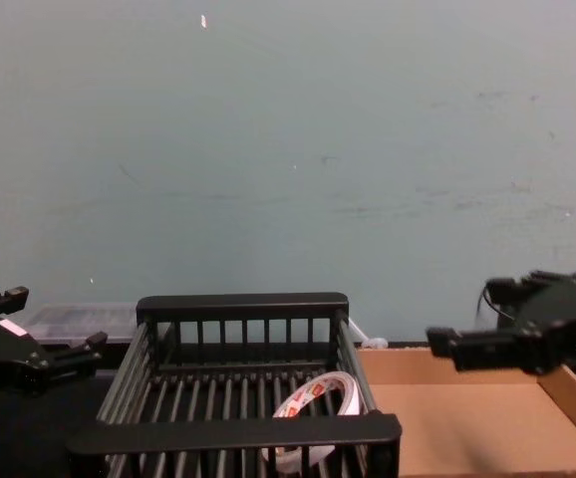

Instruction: Pick up the white tape and place it into the black box , Pick up the silver tape and place it into the brown box.

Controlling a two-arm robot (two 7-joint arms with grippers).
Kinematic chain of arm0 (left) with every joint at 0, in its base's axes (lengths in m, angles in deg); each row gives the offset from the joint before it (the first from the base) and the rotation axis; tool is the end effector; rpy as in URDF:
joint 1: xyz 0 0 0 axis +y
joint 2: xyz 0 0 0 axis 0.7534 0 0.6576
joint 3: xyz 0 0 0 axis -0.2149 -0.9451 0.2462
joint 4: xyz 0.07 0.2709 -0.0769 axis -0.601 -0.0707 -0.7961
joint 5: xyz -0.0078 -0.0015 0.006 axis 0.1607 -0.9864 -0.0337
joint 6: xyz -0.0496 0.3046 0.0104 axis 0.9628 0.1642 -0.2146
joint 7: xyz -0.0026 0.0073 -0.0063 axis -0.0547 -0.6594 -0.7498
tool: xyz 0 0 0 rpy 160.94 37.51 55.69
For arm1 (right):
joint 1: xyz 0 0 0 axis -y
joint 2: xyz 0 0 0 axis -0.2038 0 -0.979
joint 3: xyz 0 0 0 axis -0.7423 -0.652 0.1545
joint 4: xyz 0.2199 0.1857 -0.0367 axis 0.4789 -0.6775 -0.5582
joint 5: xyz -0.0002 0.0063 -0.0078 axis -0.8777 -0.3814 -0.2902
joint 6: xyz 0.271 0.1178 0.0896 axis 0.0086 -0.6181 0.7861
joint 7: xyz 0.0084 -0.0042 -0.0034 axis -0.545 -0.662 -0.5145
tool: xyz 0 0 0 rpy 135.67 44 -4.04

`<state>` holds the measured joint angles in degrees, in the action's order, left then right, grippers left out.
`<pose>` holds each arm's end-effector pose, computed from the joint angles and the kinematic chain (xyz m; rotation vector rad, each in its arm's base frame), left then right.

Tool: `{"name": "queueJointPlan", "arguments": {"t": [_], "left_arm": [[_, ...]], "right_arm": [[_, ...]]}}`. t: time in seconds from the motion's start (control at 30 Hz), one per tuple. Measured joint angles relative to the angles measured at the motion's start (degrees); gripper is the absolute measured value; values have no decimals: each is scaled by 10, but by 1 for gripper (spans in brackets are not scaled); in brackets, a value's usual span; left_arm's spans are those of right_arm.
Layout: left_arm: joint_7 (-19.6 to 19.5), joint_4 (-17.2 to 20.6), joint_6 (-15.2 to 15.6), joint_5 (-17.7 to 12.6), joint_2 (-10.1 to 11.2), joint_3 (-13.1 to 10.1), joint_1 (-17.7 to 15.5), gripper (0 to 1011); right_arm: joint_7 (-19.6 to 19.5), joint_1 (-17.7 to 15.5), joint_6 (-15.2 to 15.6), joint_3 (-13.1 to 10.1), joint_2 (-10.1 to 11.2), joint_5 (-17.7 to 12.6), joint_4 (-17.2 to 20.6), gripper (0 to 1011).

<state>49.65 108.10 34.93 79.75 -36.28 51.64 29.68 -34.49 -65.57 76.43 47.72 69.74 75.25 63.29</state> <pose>0.3580 0.0827 -0.3021 0.3045 -0.2852 1.2480 0.3646 -0.0312 -0.2257 -0.3385 -0.0963 -0.8224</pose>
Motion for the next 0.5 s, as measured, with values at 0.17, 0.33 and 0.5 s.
{"name": "queueJointPlan", "arguments": {"t": [0.17, 0.33, 0.5], "left_arm": [[0, 0, 0, 0, 0, 0, 0, 1001], [0, 0, 0, 0, 0, 0, 0, 1001], [0, 0, 0, 0, 0, 0, 0, 1001]], "right_arm": [[7, -31, 11, -5, 26, -7, 32, 1002], [21, -58, 26, -3, 51, -17, 59, 1002], [37, -66, 42, 12, 67, -26, 71, 1002]]}}
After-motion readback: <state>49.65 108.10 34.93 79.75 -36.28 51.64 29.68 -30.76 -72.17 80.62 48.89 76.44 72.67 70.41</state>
